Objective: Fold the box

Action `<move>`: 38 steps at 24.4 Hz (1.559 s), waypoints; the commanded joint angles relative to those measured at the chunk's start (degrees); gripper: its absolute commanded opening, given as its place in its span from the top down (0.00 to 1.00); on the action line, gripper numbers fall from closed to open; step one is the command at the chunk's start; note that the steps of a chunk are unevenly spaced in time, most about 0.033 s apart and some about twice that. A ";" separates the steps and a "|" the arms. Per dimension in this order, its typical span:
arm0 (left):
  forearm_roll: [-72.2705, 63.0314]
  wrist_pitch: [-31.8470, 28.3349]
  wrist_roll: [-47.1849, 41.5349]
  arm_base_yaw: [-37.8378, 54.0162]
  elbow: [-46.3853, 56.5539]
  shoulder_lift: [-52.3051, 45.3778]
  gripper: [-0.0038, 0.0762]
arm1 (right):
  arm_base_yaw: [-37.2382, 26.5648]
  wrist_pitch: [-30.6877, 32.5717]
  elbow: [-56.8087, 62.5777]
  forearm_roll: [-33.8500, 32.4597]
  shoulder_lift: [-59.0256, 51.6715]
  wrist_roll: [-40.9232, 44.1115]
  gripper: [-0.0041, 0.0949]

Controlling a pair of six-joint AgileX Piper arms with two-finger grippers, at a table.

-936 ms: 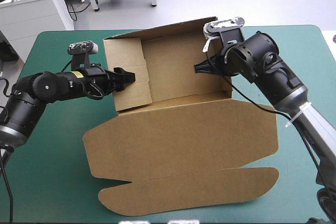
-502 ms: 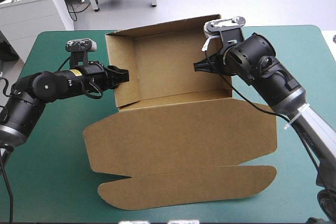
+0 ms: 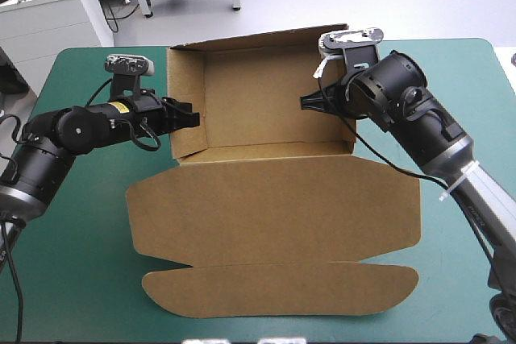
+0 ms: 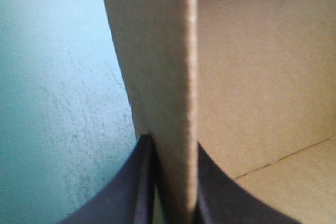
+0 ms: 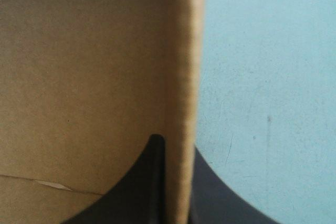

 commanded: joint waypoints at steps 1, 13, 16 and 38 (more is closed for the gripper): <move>7.49 -0.19 -7.53 -4.18 -5.53 -1.57 0.96 | -1.01 -2.20 -1.75 2.61 -1.72 -1.60 0.97; 25.27 16.25 -22.37 -8.34 -17.14 20.73 0.96 | -14.11 1.82 -1.74 15.63 7.61 -12.57 0.97; 25.49 16.63 -22.37 -8.34 -17.96 24.45 0.96 | -14.63 1.82 -1.74 15.86 11.46 -13.23 0.98; 29.35 17.31 -18.30 -8.34 -19.78 29.48 0.46 | -20.13 1.79 -1.86 25.54 21.67 -20.23 0.72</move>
